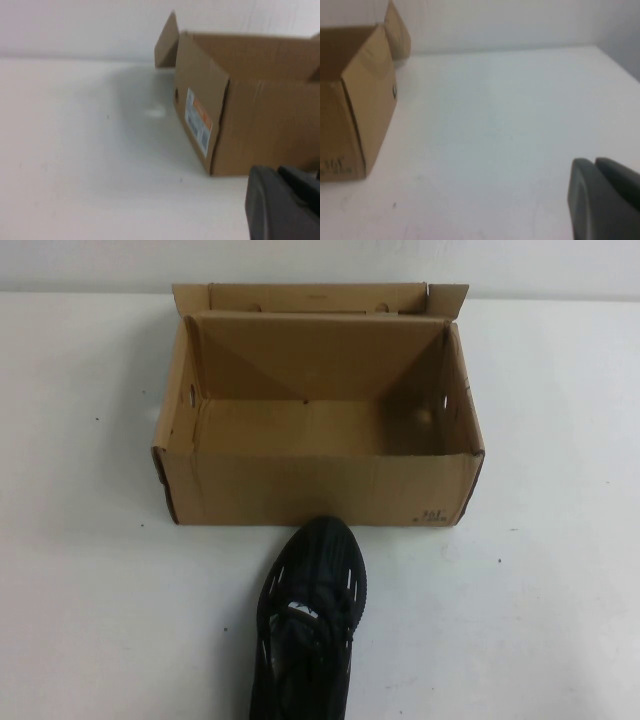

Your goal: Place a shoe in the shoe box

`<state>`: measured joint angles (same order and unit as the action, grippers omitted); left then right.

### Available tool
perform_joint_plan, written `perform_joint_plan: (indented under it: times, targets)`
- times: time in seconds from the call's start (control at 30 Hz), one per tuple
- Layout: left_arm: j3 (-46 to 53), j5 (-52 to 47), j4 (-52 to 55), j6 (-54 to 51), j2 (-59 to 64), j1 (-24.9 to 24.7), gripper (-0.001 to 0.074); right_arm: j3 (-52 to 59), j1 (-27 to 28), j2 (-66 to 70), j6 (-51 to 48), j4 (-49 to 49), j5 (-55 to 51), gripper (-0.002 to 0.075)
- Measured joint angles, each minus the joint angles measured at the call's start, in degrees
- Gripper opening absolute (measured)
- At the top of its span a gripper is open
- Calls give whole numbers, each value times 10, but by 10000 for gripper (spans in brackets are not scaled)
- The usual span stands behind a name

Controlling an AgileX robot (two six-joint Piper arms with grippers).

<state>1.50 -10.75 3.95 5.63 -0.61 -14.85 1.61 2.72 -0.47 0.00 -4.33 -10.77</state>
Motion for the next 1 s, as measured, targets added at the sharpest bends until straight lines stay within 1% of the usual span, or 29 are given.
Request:
perform_joint_plan:
  times: [0.1, 0.27, 0.33, 0.43, 0.6, 0.7, 0.73, 0.87, 0.93, 1.0]
  targets:
    - [0, 78, 0, 0, 0, 0, -1, 0, 0, 0, 0, 0, 77, -17]
    - [0, 239, 0, 0, 0, 0, -1, 0, 0, 0, 0, -1, 278, -17]
    - [0, 273, 1, 0, 0, 0, -1, 0, 0, 0, 0, -2, 350, -17]
    - [0, 293, 1, 0, 0, 0, -1, 0, 0, 0, 0, -2, 434, -17]
    - [0, 309, 3, 0, 0, 0, -1, 0, 0, 0, 0, -7, 518, -17]
    - [0, 348, 3, 19, 0, 0, -1, 0, 0, 0, 0, -11, 573, -17]
    - [0, 370, 3, 33, 0, 0, -1, 0, 0, -1, 0, -13, 593, -17]
    - [0, 497, 3, 84, 0, 0, -1, 0, 0, -4, 55, -21, 670, -17]
    - [0, 555, 3, 101, 0, 0, -1, -6, 0, -4, 85, -24, 681, -17]
    - [-6, 580, 3, 119, -2, 0, -1, -34, 0, -4, 115, -27, 677, -17]
